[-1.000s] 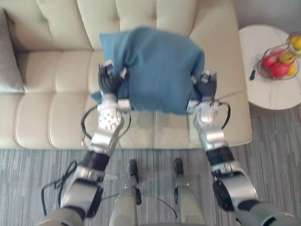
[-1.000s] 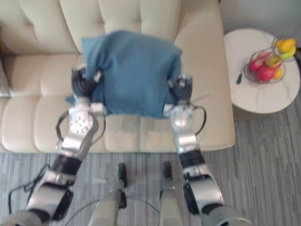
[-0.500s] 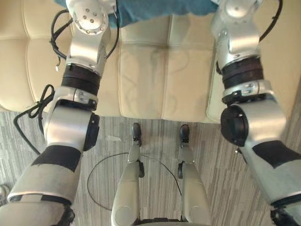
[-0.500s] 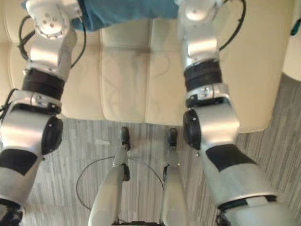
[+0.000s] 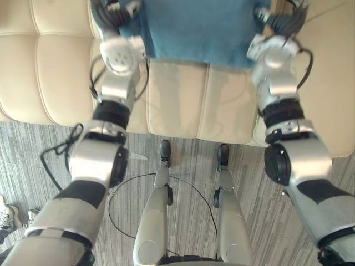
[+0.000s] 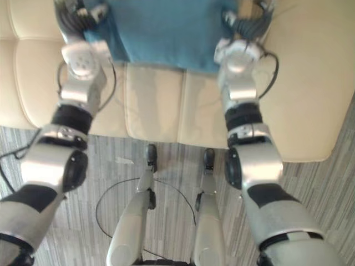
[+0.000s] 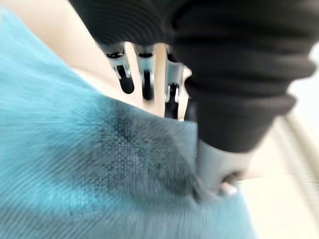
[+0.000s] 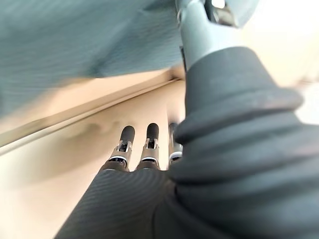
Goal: Pick up cushions and gather them together orderly.
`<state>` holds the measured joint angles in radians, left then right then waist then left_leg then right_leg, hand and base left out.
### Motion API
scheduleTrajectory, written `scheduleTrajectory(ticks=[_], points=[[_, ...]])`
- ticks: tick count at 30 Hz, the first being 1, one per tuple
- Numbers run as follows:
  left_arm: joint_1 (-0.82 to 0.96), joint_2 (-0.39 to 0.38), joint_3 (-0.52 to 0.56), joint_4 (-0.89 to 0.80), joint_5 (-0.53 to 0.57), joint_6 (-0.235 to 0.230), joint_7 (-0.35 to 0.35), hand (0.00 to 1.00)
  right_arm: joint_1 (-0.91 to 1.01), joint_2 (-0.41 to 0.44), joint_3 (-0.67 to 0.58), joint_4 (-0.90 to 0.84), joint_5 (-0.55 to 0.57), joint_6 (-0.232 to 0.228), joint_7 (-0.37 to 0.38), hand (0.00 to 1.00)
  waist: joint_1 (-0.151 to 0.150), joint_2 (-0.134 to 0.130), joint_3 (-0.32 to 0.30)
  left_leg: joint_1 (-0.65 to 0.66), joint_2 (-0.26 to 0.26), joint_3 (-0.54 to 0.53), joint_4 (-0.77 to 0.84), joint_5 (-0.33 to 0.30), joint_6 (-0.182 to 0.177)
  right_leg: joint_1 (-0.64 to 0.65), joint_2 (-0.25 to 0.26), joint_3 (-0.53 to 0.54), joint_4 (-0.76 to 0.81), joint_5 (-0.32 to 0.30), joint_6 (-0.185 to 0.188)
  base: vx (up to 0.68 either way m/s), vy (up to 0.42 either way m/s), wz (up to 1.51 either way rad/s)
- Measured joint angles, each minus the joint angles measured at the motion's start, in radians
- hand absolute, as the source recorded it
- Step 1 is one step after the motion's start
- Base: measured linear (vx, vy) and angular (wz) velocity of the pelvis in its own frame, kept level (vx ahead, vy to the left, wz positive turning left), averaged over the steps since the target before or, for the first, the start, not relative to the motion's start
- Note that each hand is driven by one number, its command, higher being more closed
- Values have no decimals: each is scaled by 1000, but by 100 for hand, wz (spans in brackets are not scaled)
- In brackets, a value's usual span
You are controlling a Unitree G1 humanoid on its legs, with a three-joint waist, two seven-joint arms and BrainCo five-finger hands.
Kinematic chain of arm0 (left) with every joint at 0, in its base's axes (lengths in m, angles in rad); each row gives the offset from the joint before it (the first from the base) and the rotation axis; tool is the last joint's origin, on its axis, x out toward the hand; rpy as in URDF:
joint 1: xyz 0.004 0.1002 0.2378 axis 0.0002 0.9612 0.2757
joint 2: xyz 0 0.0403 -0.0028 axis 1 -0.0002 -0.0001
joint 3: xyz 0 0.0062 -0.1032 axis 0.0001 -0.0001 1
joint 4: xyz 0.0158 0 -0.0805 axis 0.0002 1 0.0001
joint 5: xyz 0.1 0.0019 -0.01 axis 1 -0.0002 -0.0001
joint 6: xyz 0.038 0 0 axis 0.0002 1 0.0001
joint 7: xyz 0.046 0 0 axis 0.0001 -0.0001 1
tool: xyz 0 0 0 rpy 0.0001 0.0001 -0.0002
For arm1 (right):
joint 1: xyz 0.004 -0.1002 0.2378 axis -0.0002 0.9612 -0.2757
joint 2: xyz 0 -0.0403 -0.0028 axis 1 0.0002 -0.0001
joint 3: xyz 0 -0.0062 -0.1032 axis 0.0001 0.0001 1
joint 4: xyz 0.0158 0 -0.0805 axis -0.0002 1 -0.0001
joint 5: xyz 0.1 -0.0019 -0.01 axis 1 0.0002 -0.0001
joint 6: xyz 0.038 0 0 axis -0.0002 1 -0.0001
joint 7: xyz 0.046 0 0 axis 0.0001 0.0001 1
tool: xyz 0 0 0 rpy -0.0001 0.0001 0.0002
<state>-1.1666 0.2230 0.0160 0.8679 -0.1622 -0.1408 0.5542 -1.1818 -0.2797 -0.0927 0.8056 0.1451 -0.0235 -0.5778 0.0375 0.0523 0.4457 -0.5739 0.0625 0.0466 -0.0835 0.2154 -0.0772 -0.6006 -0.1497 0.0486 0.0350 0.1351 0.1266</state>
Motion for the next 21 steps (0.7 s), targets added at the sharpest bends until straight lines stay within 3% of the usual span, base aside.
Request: scheduleTrajectory(ticks=[5,12,17,21], points=[[165,-4,7,-156,-43,-7,-46,0,170,-3,18,-242,-32,-3,30,0,3,-1,-1,61,9,6,3,-8,-17,11,11,20,104,-67,-6,-48,-14,-5],[436,8,8,-422,-122,-37,-106,0,495,16,19,-465,-52,-7,91,0,17,-6,-4,158,25,5,-2,-11,-32,83,30,25,136,-90,-11,-41,-53,-4],[730,-33,8,-563,-176,-72,-202,0,776,62,64,-596,-58,-29,208,0,12,-14,-26,240,33,23,-1,-28,-36,169,35,28,107,-90,-11,36,-47,-11],[1021,-135,7,-506,-151,-45,-324,0,1071,173,96,-576,-74,-39,353,0,10,-39,-136,309,45,34,0,-64,-43,261,46,32,43,-87,-15,109,-41,-10]])
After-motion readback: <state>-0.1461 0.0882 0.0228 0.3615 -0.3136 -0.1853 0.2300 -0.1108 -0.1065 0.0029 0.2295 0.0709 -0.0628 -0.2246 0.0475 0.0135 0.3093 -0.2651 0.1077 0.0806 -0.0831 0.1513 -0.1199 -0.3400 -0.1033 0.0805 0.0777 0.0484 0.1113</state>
